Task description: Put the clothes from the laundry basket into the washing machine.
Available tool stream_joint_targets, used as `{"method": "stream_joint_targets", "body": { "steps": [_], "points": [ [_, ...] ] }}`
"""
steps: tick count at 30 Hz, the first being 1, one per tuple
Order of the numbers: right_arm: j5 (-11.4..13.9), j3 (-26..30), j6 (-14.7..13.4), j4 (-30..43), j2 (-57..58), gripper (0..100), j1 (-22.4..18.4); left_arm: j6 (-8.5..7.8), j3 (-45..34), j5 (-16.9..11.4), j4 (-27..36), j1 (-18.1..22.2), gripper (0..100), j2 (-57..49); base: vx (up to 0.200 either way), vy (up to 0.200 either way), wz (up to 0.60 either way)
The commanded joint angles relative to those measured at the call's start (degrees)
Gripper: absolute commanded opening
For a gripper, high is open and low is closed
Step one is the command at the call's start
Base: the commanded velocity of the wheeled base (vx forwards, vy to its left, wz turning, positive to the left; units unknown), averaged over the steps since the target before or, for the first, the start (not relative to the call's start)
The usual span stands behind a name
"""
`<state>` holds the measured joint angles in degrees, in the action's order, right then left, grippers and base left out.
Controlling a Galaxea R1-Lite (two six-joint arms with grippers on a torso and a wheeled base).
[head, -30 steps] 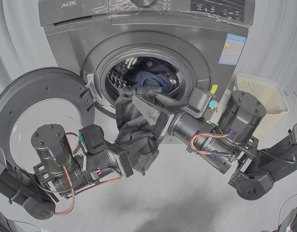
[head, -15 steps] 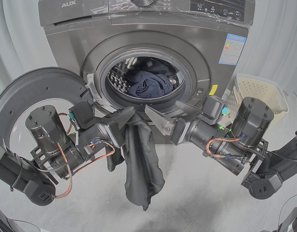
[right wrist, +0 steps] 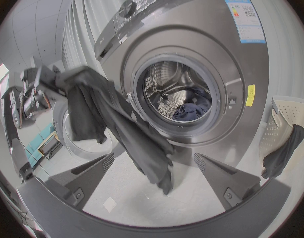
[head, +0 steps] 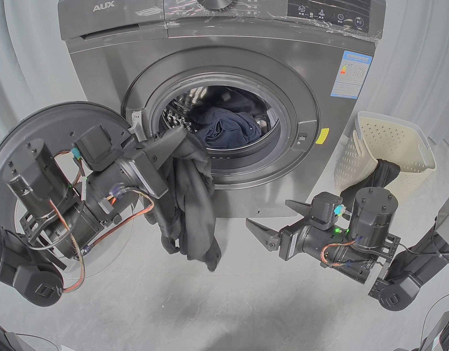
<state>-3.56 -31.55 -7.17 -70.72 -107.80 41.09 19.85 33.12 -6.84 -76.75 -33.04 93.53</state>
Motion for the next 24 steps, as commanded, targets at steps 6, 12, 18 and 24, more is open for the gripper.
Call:
{"method": "stream_joint_targets", "body": {
  "steps": [6,12,18,24],
  "points": [
    [0.3,-3.1,0.3,-0.6,-8.6,100,-2.0,-0.16,-0.3,-0.6,0.2,-0.4,0,-6.0,0.0,0.0,0.0],
    [0.2,-8.5,0.3,-1.4,-13.1,100,-3.2,-0.25,-0.5,-0.6,-0.1,-0.6,0,-6.2,0.0,0.0,0.0],
    [0.0,-15.7,0.3,-1.3,-17.5,100,-4.6,-0.25,-1.6,-1.7,-0.2,-1.2,0,-6.5,0.0,0.0,0.0],
    [0.1,-19.7,0.4,-1.4,-21.2,100,-4.2,-0.16,-1.7,-2.0,-0.2,-1.2,0,-6.4,0.0,0.0,0.0]
  ]
}}
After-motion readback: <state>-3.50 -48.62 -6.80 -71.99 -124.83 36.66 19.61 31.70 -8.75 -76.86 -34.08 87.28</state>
